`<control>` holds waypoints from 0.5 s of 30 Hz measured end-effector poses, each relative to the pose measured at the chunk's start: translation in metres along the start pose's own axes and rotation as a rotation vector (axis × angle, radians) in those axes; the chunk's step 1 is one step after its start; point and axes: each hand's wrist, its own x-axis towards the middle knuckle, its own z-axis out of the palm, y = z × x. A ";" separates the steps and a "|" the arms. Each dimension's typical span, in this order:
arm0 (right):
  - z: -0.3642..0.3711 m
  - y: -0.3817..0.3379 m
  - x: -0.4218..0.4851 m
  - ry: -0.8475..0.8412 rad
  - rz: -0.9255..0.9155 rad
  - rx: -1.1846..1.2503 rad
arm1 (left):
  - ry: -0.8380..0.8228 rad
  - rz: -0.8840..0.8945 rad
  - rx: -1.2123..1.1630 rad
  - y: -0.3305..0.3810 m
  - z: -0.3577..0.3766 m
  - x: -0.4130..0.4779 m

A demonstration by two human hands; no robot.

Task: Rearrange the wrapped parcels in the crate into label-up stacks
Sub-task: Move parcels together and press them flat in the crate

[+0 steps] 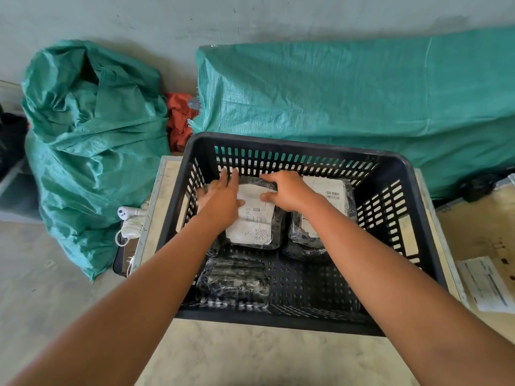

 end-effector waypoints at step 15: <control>0.052 -0.006 0.004 -0.137 -0.082 -0.652 | -0.468 0.082 0.122 0.021 0.069 -0.015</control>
